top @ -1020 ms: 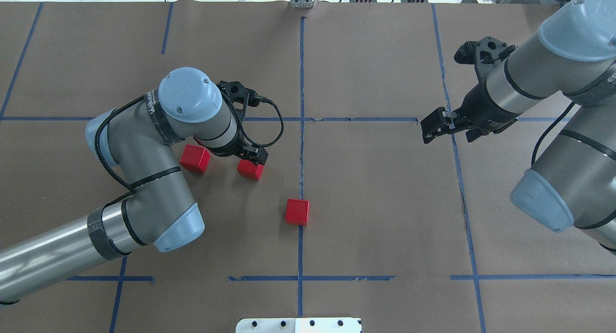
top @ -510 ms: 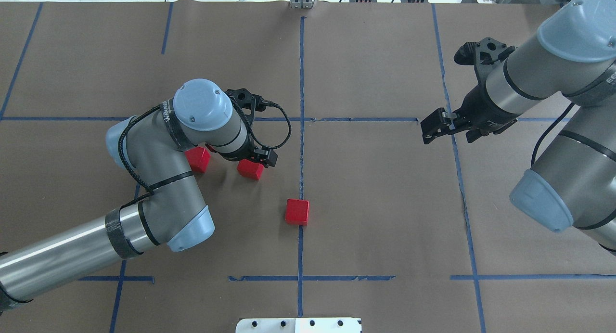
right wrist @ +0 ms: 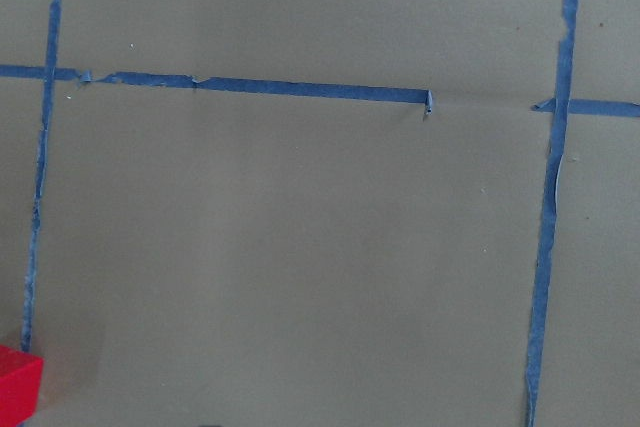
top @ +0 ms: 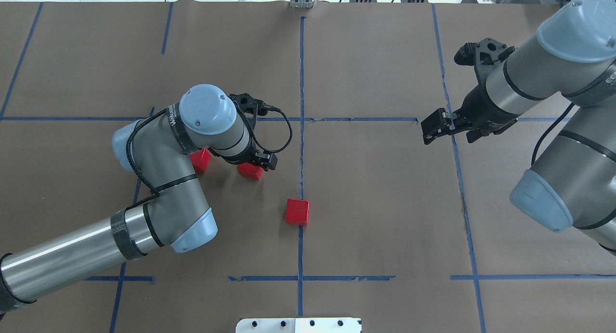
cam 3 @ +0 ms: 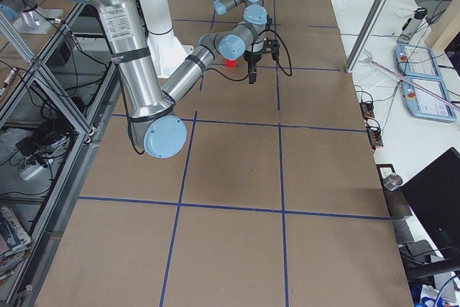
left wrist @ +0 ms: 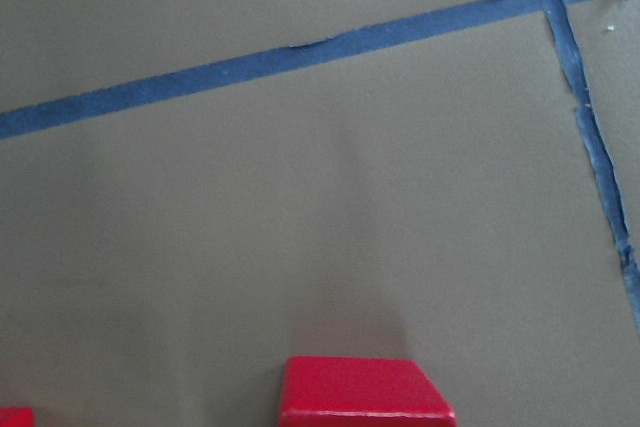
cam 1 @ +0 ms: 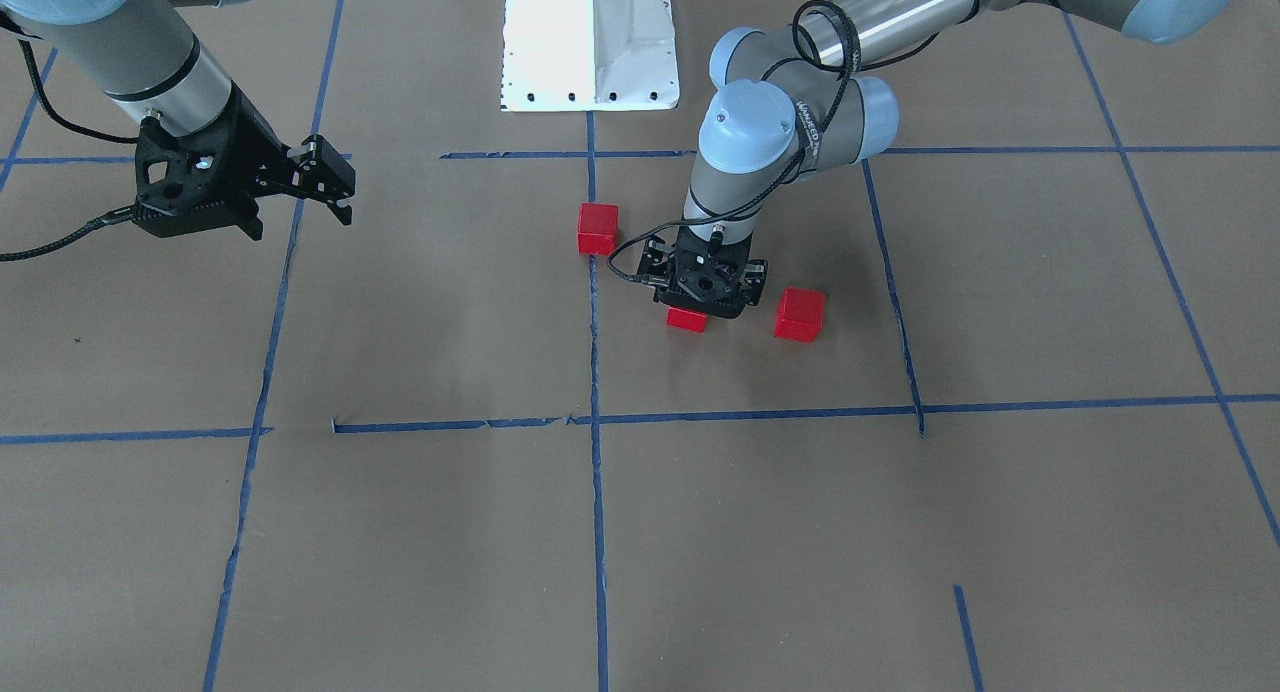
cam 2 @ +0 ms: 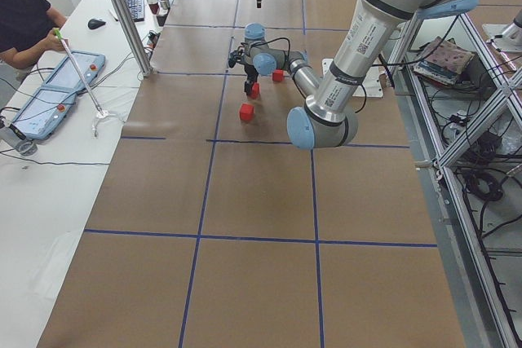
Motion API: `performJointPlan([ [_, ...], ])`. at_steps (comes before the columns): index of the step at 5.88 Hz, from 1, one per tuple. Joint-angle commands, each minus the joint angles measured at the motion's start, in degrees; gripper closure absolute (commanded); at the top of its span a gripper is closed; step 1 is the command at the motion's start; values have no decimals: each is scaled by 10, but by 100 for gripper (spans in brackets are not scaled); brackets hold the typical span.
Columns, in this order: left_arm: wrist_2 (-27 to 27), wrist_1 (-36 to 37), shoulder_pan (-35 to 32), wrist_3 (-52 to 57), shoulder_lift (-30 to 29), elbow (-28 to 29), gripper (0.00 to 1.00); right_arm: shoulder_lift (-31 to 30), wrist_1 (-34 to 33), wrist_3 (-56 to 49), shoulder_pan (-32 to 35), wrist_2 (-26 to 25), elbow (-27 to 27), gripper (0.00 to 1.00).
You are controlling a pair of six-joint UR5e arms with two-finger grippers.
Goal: Form red blocks into L shape at center
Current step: 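Grasp the red cube nearer the center with the left gripper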
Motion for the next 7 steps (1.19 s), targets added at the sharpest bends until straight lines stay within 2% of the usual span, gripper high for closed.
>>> performJointPlan([
  [1,1,0,0,3,-3,3,43,0,0,0,0,0,-1,0],
  [2,15,-1,1,9,-7,9,66,0,0,-1,-1,-2,-6,0],
  [3,16,0,0,5,-27,9,98,0,0,-1,-1,-2,-7,0],
  [5,29,25,11,-85,-76,25,100,1,0,2,-2,-3,-8,0],
  [6,61,38,41,-113,-87,26,100,1,0,4,-2,-3,-6,0],
  [7,64,88,51,-145,-111,25,100,2,0,6,-2,-3,-4,0],
])
